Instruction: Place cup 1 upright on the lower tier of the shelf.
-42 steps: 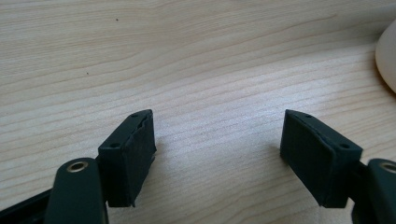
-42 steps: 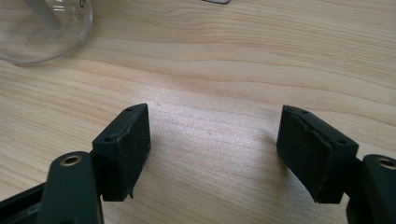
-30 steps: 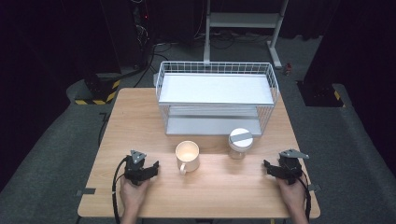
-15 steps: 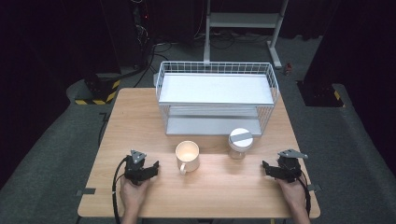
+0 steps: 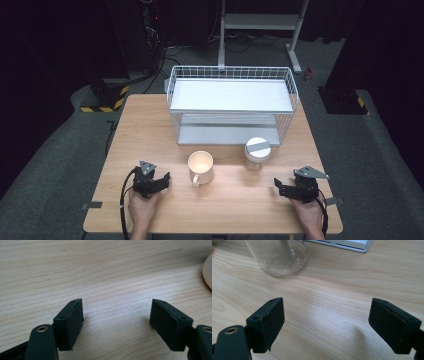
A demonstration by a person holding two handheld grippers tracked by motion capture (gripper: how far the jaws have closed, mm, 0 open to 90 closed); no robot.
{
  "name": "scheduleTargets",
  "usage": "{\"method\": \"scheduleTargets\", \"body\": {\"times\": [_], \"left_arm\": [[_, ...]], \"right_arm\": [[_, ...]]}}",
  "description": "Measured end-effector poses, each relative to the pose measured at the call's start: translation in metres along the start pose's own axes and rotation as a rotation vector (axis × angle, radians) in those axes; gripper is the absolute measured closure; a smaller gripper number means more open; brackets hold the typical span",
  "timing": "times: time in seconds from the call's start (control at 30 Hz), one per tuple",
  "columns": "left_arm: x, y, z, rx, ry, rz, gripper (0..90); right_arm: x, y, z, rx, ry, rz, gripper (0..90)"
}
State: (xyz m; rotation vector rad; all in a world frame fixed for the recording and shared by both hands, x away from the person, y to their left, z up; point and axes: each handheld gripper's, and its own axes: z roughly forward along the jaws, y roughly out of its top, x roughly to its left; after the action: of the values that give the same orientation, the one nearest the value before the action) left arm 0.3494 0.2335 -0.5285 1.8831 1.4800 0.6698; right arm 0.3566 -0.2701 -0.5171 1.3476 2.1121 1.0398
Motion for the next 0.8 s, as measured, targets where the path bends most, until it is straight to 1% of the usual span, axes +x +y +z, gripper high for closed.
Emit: {"method": "scheduleTargets", "body": {"times": [0.1, 0.17, 0.2, 0.23, 0.27, 0.37, 0.43, 0.47, 0.5, 0.6, 0.8], "left_arm": [[0.000, 0.000, 0.000, 0.000, 0.000, 0.000, 27.4], [0.000, 0.000, 0.000, 0.000, 0.002, -0.001, 27.5], [0.000, 0.000, 0.000, 0.001, 0.002, -0.003, 27.5], [0.000, 0.000, 0.000, 0.001, 0.004, -0.004, 27.6], [0.000, 0.000, 0.000, 0.000, 0.005, -0.005, 27.8], [0.000, 0.000, 0.000, 0.000, 0.005, -0.005, 27.9], [0.000, 0.000, 0.000, 0.001, 0.004, -0.004, 27.9], [0.000, 0.000, 0.000, 0.001, 0.004, -0.004, 27.9], [0.000, 0.000, 0.000, 0.000, 0.005, -0.004, 27.9], [0.000, 0.000, 0.000, 0.000, 0.005, -0.004, 28.0], [0.000, 0.000, 0.000, 0.000, 0.005, -0.004, 27.9]], "right_arm": [[0.005, 0.000, -0.002, -0.008, 0.020, -0.001, 12.8], [0.008, -0.001, -0.002, -0.011, 0.025, -0.013, 12.3], [0.009, 0.000, -0.002, -0.016, 0.034, -0.020, 12.0], [0.009, 0.000, -0.002, -0.018, 0.038, -0.021, 11.7], [0.011, 0.000, -0.003, -0.020, 0.042, -0.007, 11.6], [0.013, 0.000, -0.004, -0.033, 0.060, -0.005, 11.5], [0.015, 0.001, -0.003, -0.036, 0.066, -0.011, 11.2], [0.017, 0.001, -0.003, -0.035, 0.072, -0.002, 11.2], [0.017, 0.002, -0.003, -0.040, 0.076, -0.011, 11.1], [0.020, 0.004, -0.003, -0.063, 0.087, -0.005, 10.9], [0.026, 0.008, 0.001, -0.069, 0.099, -0.015, 10.8]]}}
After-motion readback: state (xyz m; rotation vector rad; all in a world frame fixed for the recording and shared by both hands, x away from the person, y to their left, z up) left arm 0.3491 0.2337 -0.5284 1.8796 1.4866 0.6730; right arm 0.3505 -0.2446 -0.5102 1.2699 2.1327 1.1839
